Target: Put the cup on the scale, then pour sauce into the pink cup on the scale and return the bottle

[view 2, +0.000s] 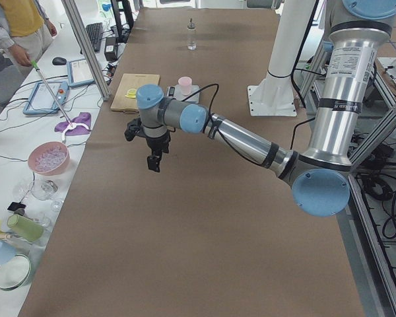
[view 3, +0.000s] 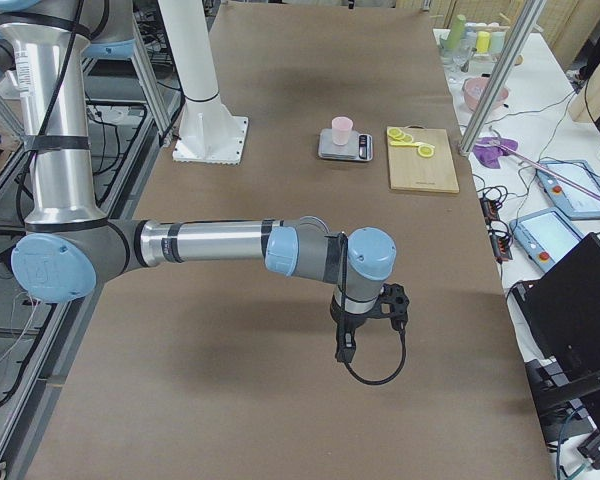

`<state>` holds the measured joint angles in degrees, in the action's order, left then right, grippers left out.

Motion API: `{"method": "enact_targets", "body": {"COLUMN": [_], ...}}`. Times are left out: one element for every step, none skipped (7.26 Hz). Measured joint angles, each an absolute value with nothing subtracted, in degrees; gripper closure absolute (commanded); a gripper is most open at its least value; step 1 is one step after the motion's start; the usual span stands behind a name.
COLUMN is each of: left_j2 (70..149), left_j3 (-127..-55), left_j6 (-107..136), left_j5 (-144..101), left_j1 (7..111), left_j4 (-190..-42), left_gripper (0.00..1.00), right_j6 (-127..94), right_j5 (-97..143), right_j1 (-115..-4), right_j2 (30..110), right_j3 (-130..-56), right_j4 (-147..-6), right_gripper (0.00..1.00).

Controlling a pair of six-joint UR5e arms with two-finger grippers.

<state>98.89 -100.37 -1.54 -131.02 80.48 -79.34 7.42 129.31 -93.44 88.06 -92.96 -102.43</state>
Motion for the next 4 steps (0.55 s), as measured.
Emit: {"method": "enact_targets", "body": {"left_j2": [98.05,96.3,94.02,91.47], "left_j3": [-97.24,-95.87,-95.37,-95.36], "left_j6": [-6.08,-8.73,-9.76,-10.02], "left_j5": [-131.15,-132.12,-134.05,-135.9], "left_j1": [83.23,86.28,88.85,90.21], "left_j4": [-79.3,-79.19,-79.13,-79.11], "left_gripper": [0.02,0.02,0.02,0.02], "right_j6": [7.54,7.76,7.85,7.87], "right_j5": [129.5,129.46,129.37,129.56], "right_j1": [-93.62,-93.88,-94.16,-94.5], "right_j2": [88.74,89.45,90.43,92.07], "right_j3": [-93.16,-94.01,-95.84,-98.78], "right_j4": [-102.37,-102.33,-102.35,-102.71], "right_gripper": [0.0,0.0,0.0,0.0]}}
